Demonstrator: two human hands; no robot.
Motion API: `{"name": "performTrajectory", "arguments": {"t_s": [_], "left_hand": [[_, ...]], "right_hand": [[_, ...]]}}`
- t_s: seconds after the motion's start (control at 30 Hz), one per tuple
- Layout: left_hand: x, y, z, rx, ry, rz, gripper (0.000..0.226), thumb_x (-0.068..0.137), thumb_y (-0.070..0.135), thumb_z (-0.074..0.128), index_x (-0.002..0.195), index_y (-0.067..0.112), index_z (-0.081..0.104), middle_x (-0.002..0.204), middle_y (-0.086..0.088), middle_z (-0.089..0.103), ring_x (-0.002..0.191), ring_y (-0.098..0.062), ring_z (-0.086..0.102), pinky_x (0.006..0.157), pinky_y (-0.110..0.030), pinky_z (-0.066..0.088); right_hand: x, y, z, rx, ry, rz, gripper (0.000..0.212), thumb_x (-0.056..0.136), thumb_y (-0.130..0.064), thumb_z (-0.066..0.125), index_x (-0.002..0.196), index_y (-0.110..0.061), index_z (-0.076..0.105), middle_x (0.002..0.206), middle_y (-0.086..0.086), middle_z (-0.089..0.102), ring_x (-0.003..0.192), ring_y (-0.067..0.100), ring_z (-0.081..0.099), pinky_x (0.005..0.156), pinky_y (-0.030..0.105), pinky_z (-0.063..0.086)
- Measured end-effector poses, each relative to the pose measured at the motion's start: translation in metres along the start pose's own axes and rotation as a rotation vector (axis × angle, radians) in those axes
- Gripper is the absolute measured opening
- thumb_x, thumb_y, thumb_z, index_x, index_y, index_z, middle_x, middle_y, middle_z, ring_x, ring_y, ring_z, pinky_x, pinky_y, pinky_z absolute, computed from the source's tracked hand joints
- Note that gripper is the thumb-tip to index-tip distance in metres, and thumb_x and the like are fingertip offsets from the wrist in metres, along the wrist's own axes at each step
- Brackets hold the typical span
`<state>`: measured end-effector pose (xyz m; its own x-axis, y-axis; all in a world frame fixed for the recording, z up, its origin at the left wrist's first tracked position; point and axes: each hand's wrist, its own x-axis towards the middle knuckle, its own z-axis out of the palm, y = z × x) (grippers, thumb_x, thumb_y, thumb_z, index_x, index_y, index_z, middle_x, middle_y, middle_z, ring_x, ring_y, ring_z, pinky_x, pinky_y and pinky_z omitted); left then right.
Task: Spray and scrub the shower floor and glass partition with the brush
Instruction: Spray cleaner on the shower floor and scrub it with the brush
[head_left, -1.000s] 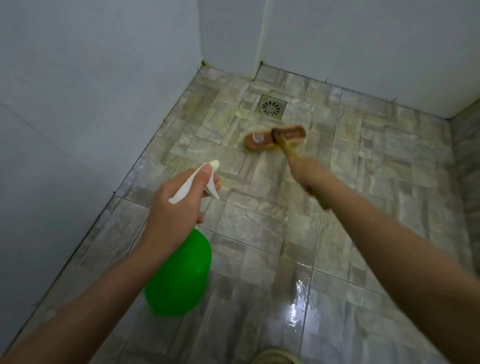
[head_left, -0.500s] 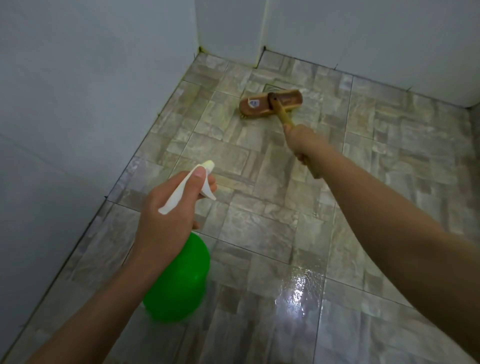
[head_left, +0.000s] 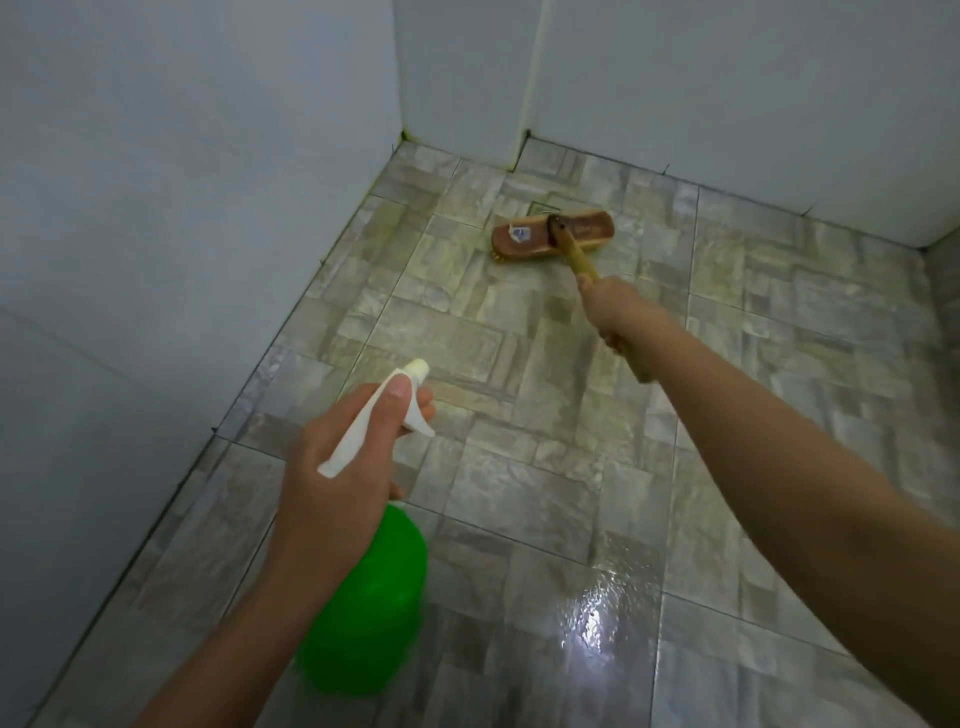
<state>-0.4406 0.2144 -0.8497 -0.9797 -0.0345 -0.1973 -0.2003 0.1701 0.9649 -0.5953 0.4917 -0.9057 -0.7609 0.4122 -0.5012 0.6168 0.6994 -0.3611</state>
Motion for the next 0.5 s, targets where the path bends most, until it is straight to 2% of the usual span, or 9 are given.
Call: {"name": "performTrajectory", "arguments": {"t_s": [0.1,0.2,0.4,0.5], "left_hand": [[0.001,0.000,-0.004,-0.012,0.009,-0.005,0.034,0.087,0.056,0.045,0.092,0.037,0.073,0.089,0.018,0.076,0.089,0.000,0.070,0.049,-0.021,0.055],[-0.001,-0.002,-0.006,-0.030,0.027,-0.013,0.032,0.087,0.054,0.046,0.089,0.037,0.073,0.086,0.021,0.075,0.086,0.007,0.068,0.050,-0.020,0.055],[-0.007,-0.004,-0.008,-0.034,0.037,-0.033,0.035,0.085,0.053,0.047,0.091,0.033,0.075,0.086,0.019,0.076,0.087,0.003,0.070,0.048,-0.019,0.053],[-0.014,0.001,-0.015,-0.020,0.056,-0.031,0.037,0.084,0.057,0.046,0.092,0.034,0.075,0.089,0.017,0.077,0.090,0.000,0.071,0.048,-0.019,0.052]], "right_hand": [[-0.039,0.040,0.020,-0.071,0.001,0.029,0.057,0.099,-0.054,0.025,0.094,-0.005,0.053,0.074,0.013,0.057,0.055,0.028,0.056,0.046,0.031,0.045],[-0.064,0.063,0.046,-0.036,-0.005,0.053,0.059,0.099,-0.055,0.025,0.091,-0.003,0.054,0.075,0.013,0.057,0.057,0.029,0.057,0.044,0.032,0.046],[0.010,0.006,0.008,-0.008,0.023,-0.045,0.057,0.099,-0.055,0.024,0.096,-0.005,0.051,0.076,0.014,0.056,0.059,0.027,0.053,0.051,0.032,0.045],[0.020,0.007,-0.007,0.023,0.038,-0.057,0.053,0.100,-0.050,0.028,0.092,-0.003,0.052,0.074,0.014,0.055,0.056,0.025,0.049,0.049,0.030,0.042]]}}
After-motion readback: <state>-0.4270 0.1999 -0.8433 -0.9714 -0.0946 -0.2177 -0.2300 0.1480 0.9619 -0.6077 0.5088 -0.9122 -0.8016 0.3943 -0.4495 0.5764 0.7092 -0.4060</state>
